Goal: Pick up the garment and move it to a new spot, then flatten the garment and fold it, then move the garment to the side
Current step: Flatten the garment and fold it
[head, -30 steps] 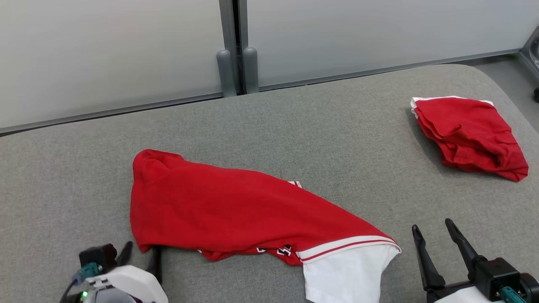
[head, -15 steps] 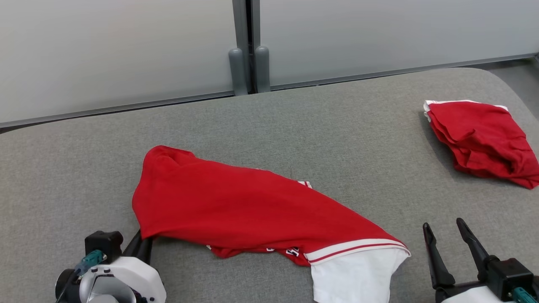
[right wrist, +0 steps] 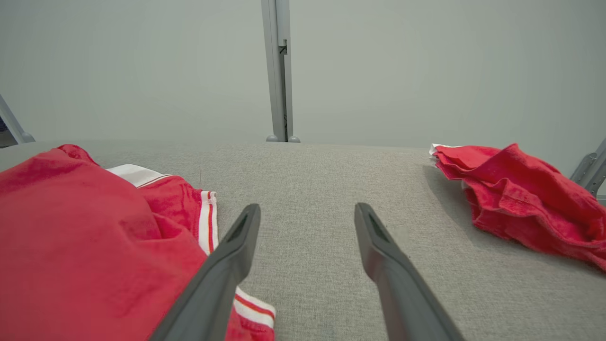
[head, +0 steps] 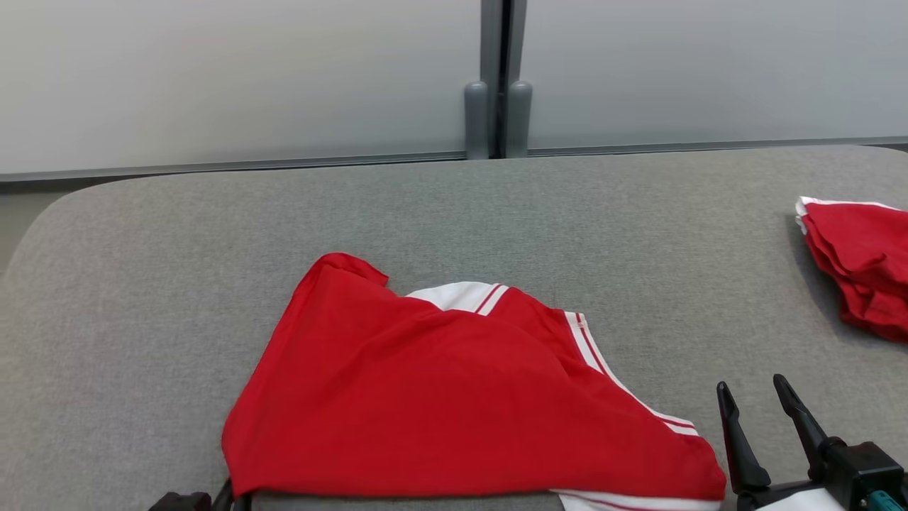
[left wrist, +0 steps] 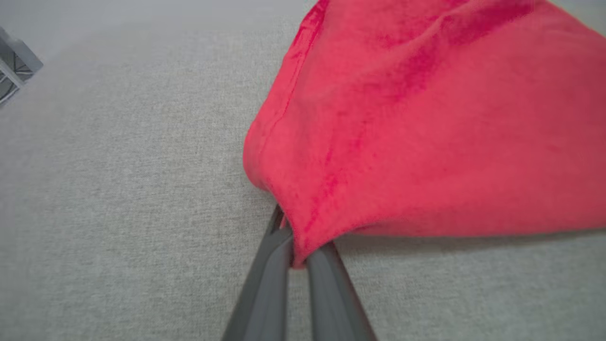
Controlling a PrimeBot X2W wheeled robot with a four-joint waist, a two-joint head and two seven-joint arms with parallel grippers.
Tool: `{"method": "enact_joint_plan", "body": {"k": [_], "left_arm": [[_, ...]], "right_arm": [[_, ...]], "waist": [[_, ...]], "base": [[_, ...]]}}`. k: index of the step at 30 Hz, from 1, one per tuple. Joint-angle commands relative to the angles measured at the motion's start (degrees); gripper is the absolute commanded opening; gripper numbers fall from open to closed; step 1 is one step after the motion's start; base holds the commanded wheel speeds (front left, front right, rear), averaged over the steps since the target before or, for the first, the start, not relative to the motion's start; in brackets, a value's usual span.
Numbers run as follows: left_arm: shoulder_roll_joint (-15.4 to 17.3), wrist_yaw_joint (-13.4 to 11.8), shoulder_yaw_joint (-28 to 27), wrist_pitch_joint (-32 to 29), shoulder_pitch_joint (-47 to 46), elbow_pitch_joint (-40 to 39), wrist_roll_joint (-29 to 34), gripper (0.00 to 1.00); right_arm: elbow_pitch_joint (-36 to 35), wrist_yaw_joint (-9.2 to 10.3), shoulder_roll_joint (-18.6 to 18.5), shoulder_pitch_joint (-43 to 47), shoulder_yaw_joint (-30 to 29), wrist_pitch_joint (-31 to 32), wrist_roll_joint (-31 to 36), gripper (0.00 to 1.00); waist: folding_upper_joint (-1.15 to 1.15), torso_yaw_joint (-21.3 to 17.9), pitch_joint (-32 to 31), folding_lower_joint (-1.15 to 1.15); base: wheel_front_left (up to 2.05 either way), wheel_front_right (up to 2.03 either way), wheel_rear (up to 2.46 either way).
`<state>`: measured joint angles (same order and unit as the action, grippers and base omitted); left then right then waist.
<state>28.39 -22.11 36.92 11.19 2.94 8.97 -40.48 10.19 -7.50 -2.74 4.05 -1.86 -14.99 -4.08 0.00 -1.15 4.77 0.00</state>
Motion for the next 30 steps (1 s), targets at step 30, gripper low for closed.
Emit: {"method": "enact_joint_plan", "body": {"k": [30], "left_arm": [[-16.9,10.3,-30.2,4.0,8.7,-5.8,18.7,1.00]], "right_arm": [[-2.0,0.02,-0.3,0.2,-3.2,-0.3,1.8,1.00]], "waist": [[0.00,-0.1,-3.1,0.00]], "base": [[0.00,0.00,0.00]]}}
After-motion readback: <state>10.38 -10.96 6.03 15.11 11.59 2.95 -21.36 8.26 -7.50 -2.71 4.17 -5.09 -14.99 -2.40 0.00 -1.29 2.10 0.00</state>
